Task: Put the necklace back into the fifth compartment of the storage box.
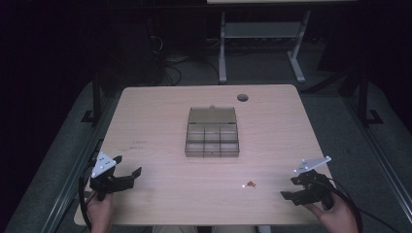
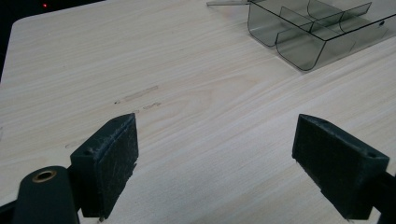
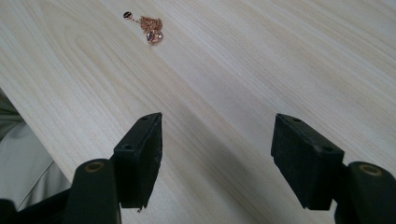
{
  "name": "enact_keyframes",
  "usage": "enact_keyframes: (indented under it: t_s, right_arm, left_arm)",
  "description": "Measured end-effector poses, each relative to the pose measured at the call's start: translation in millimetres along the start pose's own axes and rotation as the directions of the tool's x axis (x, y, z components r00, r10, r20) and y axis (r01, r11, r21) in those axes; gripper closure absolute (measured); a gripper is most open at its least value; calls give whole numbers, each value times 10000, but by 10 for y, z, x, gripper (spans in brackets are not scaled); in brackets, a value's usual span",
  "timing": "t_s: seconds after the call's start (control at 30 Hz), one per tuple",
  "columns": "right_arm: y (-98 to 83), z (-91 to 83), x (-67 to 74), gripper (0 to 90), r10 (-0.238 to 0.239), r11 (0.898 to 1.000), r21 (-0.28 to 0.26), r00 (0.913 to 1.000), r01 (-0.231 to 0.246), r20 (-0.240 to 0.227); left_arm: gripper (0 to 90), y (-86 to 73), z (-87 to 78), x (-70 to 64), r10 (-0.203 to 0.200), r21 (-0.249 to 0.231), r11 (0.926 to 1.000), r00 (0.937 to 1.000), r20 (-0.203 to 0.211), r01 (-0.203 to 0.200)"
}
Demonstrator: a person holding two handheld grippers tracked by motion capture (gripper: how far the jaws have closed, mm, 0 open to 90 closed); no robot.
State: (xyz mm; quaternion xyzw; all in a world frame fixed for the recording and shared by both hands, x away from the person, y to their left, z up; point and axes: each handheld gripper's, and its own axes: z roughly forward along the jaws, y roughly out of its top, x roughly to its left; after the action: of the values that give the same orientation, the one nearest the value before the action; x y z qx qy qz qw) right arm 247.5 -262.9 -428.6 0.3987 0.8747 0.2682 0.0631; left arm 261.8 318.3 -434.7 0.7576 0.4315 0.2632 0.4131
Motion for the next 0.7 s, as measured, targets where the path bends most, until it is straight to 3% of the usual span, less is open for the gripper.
enact_keyframes:
  t_s: [0.17,0.7]
  right_arm:
    - [15,8,16,330,43,10000,48,10000,-43,-42]
    - [183,36,132,325,-496,9984,268,9987,499,-93]
  left_arm:
    - [142,-2,-1,-6,25,12,10000,10000,38,-25]
    - [142,-19,3,16,-20,24,10000,10000,27,20]
